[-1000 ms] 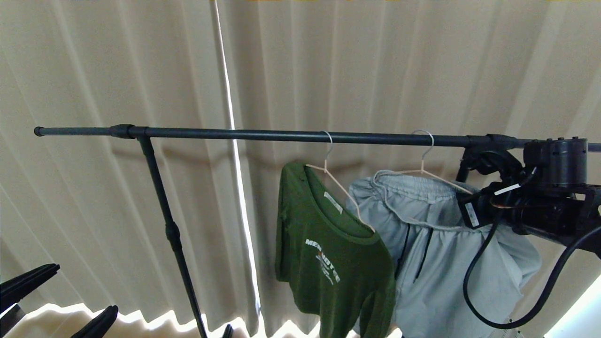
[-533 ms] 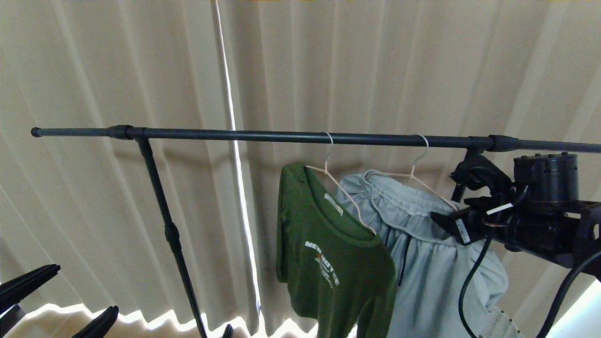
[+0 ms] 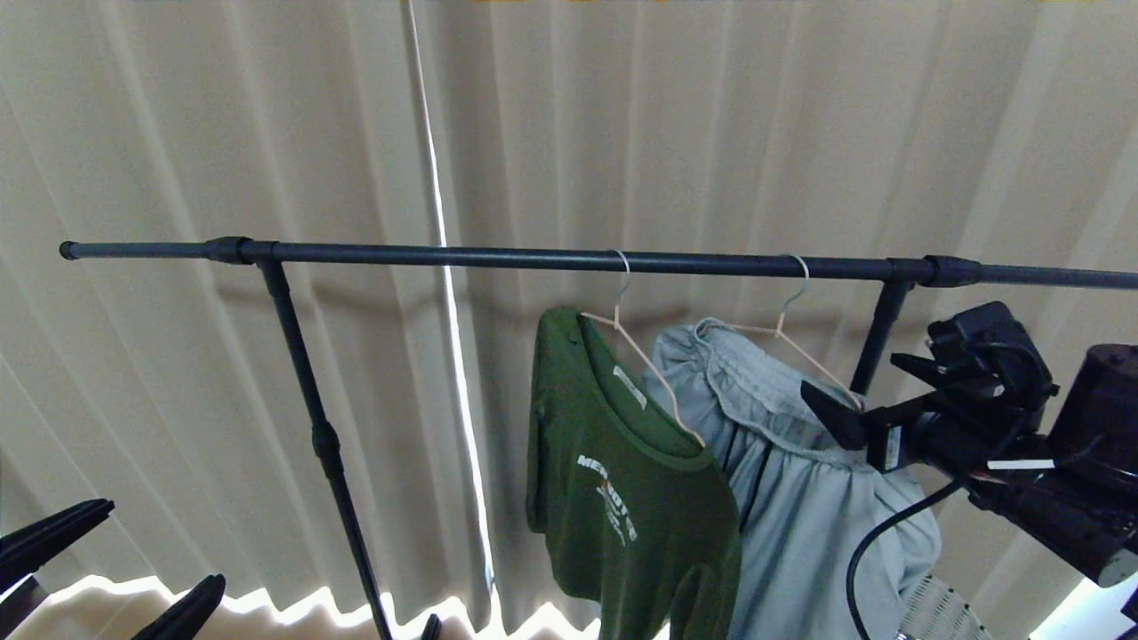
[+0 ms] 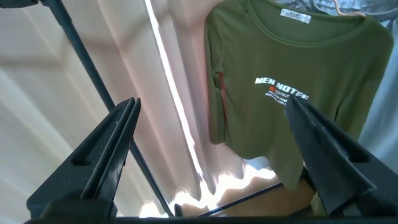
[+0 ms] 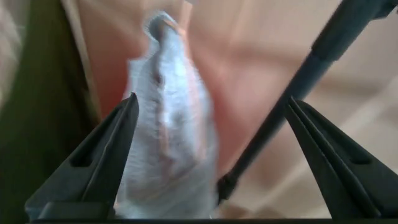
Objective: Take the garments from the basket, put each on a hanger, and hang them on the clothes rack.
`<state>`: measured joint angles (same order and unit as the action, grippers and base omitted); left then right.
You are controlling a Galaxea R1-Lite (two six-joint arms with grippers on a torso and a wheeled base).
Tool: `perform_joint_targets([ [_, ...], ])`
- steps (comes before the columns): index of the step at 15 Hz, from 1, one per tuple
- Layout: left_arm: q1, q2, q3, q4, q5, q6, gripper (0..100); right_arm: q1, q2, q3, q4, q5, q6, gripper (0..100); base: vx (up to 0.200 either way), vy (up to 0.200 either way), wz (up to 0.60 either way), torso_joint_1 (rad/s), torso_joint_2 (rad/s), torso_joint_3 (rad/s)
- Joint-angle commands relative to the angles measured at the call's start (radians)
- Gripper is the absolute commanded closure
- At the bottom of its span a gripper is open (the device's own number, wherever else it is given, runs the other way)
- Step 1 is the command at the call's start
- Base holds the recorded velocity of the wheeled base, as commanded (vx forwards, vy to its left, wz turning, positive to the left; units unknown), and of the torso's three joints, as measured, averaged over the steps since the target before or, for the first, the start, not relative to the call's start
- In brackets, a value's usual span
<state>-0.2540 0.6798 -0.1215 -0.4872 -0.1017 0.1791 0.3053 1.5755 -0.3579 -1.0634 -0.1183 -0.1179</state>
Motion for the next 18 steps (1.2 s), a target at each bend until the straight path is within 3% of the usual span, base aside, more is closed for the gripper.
perform_joint_targets([
  [1, 0.006, 0.004, 0.0, -0.001, 0.0, 0.0, 0, 0.001, -0.042, 0.056, -0.027, 0.008, 0.004, 0, 0.0, 0.0, 0.0, 0.0, 0.0, 0.0],
  [5, 0.205, -0.037, 0.065, 0.01, 0.086, 0.002, 0, -0.006, -0.351, 0.191, -0.017, 0.005, 0.009, 0, 0.0, 0.0, 0.0, 0.0, 0.0, 0.0],
  [6, 0.291, -0.083, 0.098, 0.047, 0.091, 0.0, 0, -0.006, -0.47, 0.203, 0.06, 0.003, 0.007, 0, 0.0, 0.0, 0.0, 0.0, 0.0, 0.0],
  [7, 0.315, -0.101, 0.103, 0.067, 0.091, 0.0, 0, -0.006, -0.508, 0.201, 0.099, 0.002, 0.007, 0, 0.0, 0.0, 0.0, 0.0, 0.0, 0.0],
  [8, 0.355, -0.144, 0.108, 0.118, 0.089, -0.001, 0, -0.006, -0.588, 0.2, 0.195, -0.001, 0.007, 0, 0.0, 0.0, 0.0, 0.0, 0.0, 0.0],
  [9, 0.386, -0.259, 0.111, 0.236, 0.085, 0.0, 0, -0.006, -0.764, 0.189, 0.45, -0.004, 0.006, 0, 0.0, 0.0, 0.0, 0.0, 0.0, 0.0],
  [12, 0.38, -0.483, 0.106, 0.46, 0.08, 0.005, 0, -0.006, -1.066, 0.073, 0.985, -0.009, 0.009, 0, 0.0, 0.0, 0.0, 0.0, 0.0, 0.0],
  [14, 0.368, -0.562, 0.094, 0.523, 0.065, 0.003, 0, -0.012, -1.209, 0.014, 1.297, -0.043, 0.009, 0, 0.0, 0.0, 0.0, 0.0, 0.0, 0.0],
  [16, 0.364, -0.575, 0.1, 0.523, 0.039, -0.001, 0, -0.031, -1.312, 0.005, 1.496, -0.086, 0.012, 0, 0.0, 0.0, 0.0, 0.0, 0.0, 0.0],
  [18, 0.364, -0.575, 0.102, 0.523, -0.029, -0.006, 0, -0.037, -1.375, 0.013, 1.567, -0.13, 0.04, 0, 0.0, 0.0, 0.0, 0.0, 0.0, 0.0],
])
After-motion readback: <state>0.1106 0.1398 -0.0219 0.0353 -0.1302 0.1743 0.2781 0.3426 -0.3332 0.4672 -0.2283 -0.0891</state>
